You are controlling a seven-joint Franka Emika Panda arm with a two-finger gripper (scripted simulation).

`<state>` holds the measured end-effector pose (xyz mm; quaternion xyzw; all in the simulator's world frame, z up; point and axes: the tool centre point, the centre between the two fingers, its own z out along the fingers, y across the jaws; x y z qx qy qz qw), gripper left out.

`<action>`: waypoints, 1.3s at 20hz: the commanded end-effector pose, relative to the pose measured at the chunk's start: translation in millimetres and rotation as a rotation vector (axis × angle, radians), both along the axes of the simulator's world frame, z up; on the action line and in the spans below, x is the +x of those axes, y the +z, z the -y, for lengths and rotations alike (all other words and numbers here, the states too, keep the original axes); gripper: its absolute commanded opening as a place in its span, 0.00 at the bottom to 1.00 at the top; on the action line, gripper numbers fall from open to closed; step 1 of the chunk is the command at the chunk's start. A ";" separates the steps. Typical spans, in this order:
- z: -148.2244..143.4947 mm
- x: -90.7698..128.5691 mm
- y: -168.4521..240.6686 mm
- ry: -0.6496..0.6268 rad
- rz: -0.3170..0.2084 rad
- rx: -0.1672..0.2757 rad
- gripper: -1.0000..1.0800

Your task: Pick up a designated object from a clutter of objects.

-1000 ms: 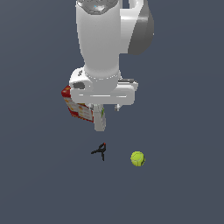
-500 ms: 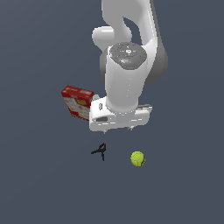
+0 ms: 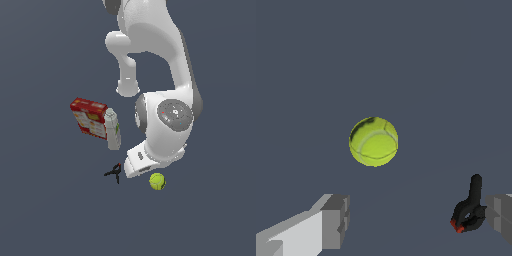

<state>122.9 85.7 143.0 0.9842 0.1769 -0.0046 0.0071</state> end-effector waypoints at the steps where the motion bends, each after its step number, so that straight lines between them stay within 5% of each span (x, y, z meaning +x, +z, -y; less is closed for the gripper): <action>1: -12.6 5.8 -16.3 0.037 0.003 0.005 0.96; 10: -37.6 13.6 -49.4 0.106 0.005 0.015 0.96; 26: -39.0 12.4 -96.1 0.111 0.005 0.016 0.96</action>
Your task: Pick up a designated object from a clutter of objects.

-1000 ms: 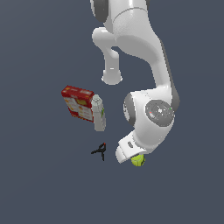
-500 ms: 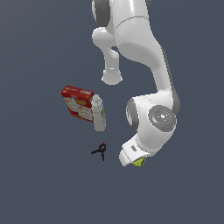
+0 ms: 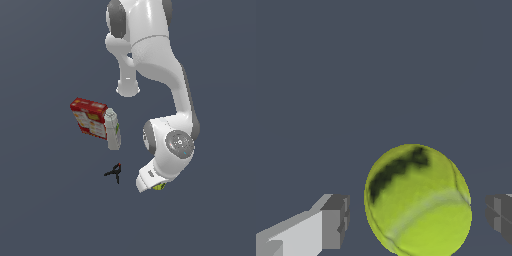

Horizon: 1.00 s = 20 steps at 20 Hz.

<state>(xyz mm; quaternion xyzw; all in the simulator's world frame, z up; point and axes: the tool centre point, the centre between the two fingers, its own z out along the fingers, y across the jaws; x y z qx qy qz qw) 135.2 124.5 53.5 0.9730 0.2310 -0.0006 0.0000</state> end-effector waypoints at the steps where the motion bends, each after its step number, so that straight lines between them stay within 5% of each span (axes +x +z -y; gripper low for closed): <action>1: -0.2 0.1 -9.5 0.001 0.001 0.000 0.96; 6: -0.4 1.6 -12.5 0.001 0.001 0.000 0.96; 7: -0.4 1.6 -12.5 0.001 0.001 0.000 0.00; 20: 0.7 0.4 -11.6 0.000 0.000 0.000 0.00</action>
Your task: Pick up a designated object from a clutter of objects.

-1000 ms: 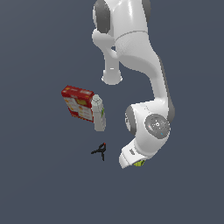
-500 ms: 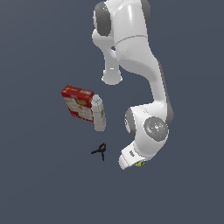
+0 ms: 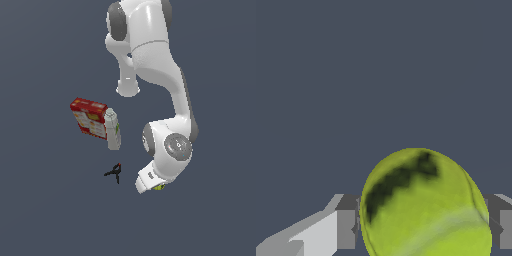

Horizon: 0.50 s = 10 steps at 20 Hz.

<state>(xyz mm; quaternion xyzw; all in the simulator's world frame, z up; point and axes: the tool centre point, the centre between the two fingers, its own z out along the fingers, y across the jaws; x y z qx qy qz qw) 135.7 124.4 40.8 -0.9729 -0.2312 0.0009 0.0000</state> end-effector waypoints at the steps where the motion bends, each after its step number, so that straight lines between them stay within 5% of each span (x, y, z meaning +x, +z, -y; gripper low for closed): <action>1: 1.3 -0.7 1.9 0.000 0.001 0.000 0.00; 10: 17.0 -15.7 20.6 0.000 0.001 0.000 0.00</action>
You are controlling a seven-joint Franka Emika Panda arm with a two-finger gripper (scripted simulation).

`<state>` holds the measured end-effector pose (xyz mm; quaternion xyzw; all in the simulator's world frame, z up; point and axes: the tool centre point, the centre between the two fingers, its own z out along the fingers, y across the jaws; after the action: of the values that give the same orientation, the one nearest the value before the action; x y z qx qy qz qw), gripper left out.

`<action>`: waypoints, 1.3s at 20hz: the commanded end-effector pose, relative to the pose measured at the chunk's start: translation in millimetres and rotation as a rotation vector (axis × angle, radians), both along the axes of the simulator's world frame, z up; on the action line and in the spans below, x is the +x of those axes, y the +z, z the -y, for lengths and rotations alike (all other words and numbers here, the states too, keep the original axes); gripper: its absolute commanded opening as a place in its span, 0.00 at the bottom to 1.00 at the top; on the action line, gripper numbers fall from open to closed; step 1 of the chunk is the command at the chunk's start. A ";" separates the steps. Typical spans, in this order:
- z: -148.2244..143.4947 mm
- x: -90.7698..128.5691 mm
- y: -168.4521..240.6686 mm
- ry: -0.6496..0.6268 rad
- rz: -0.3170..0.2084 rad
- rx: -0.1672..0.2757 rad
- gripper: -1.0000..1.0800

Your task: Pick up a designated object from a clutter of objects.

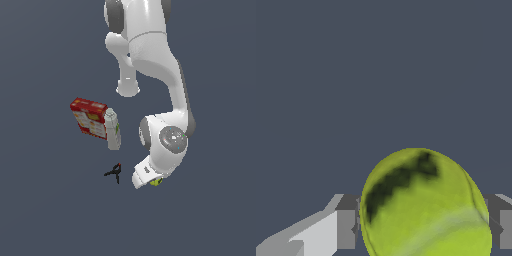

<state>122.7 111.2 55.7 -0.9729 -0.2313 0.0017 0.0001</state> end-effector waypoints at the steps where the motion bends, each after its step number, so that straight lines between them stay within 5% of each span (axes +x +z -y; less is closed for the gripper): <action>1: 6.8 -5.5 9.1 0.000 0.002 0.000 0.00; 26: 134.5 -124.9 162.0 -0.001 0.003 0.001 0.00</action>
<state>6.0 -14.6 206.4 -0.9730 -0.2308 0.0009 0.0004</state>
